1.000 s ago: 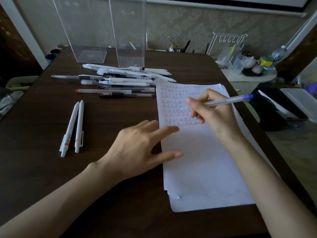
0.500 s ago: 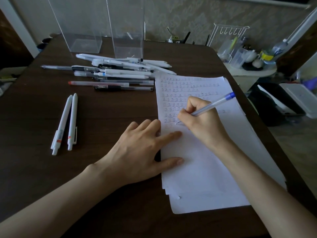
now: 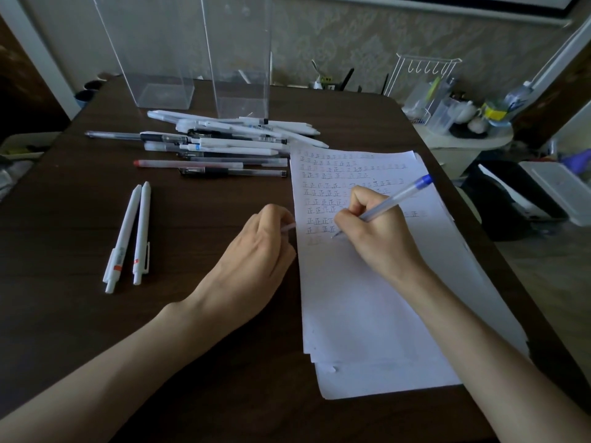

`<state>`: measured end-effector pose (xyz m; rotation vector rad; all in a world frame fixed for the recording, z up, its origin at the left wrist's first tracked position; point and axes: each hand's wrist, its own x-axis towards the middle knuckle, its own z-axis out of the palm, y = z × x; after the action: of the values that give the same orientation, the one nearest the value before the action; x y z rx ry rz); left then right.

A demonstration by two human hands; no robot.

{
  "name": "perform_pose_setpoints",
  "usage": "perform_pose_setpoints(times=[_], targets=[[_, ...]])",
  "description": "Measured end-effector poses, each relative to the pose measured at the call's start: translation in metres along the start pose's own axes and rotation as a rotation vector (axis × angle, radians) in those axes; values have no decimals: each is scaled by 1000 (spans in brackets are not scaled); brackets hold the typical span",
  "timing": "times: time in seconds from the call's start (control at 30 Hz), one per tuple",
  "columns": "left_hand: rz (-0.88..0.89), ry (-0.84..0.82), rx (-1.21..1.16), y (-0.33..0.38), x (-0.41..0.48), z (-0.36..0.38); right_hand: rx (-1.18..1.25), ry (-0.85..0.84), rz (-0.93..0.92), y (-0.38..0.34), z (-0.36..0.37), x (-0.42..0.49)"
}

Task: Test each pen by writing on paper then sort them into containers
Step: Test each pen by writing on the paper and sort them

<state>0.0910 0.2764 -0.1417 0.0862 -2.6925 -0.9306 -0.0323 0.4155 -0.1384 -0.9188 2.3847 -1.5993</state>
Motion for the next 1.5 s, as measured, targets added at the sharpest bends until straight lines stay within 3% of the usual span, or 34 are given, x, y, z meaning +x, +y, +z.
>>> perform_pose_setpoints(times=[0.23,0.47,0.6,0.83,1.1,1.5], targets=[[92,87,-98,6,3,-2,427,-22,-39,-15,-2,2],[213,144,-27,6,2,0,482,-79,-69,-21,-1,-2],[199,189,-71,15,1,0,571,-4,-68,-27,-8,1],[294,193,-90,45,-1,-2,488,-54,-67,-38,-14,-14],[335,156,-112,87,0,10,542,248,-115,-57,-70,-55],[408,-61,-402,158,-16,50,491,277,-64,-49,-127,-122]])
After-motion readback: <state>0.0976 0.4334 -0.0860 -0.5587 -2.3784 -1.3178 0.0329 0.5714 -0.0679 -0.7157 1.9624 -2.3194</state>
